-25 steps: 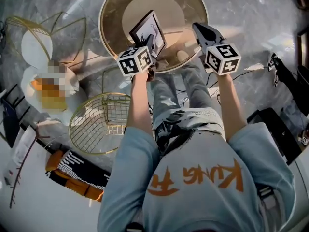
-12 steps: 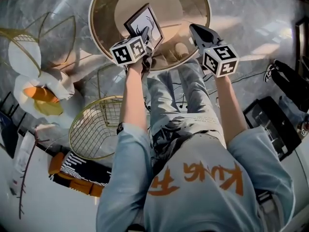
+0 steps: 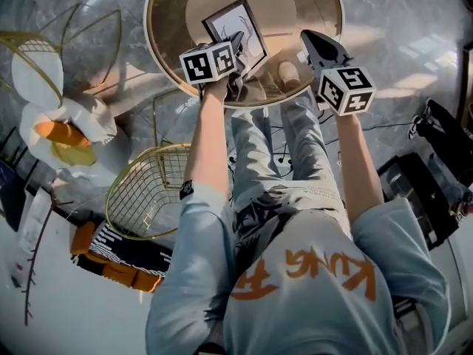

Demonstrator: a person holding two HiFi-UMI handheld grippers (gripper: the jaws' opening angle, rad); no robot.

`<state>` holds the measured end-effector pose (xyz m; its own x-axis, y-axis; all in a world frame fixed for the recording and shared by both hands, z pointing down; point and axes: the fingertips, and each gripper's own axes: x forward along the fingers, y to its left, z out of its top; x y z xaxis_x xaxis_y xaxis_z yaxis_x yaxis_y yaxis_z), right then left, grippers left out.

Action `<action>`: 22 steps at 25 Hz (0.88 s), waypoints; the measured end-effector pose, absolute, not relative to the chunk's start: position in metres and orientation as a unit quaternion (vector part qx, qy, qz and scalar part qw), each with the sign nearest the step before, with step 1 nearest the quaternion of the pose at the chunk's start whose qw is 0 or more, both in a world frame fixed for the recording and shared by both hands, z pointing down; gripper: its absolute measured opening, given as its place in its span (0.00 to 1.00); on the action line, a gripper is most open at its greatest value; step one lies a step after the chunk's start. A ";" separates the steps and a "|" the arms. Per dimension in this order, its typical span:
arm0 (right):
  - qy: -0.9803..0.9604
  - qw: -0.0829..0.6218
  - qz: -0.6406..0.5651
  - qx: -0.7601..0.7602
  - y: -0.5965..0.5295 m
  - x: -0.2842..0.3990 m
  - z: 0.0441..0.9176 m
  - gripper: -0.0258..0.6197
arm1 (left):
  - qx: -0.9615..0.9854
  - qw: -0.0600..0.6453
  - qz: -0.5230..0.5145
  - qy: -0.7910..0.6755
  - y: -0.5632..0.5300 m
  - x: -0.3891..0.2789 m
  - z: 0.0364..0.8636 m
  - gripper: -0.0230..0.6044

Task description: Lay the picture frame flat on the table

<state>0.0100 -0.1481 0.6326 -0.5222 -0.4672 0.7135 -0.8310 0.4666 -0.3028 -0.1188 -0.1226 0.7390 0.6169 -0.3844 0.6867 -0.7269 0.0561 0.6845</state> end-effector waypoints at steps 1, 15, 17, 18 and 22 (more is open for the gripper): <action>-0.809 0.280 0.326 0.400 -0.148 0.009 0.635 0.04 | 0.670 0.598 0.152 -0.414 -0.123 -0.120 0.743 0.10; -0.807 0.278 0.342 0.393 -0.132 -0.005 0.643 0.04 | 0.641 0.582 0.268 -0.422 -0.103 -0.155 0.769 0.50; -0.808 0.278 0.343 0.390 -0.131 -0.007 0.643 0.04 | 0.635 0.584 0.269 -0.428 -0.099 -0.159 0.770 0.53; -0.808 0.279 0.344 0.389 -0.130 -0.008 0.643 0.04 | 0.632 0.585 0.269 -0.430 -0.097 -0.161 0.770 0.53; -0.809 0.278 0.347 0.385 -0.128 -0.011 0.642 0.04 | 0.623 0.591 0.265 -0.438 -0.087 -0.167 0.771 0.54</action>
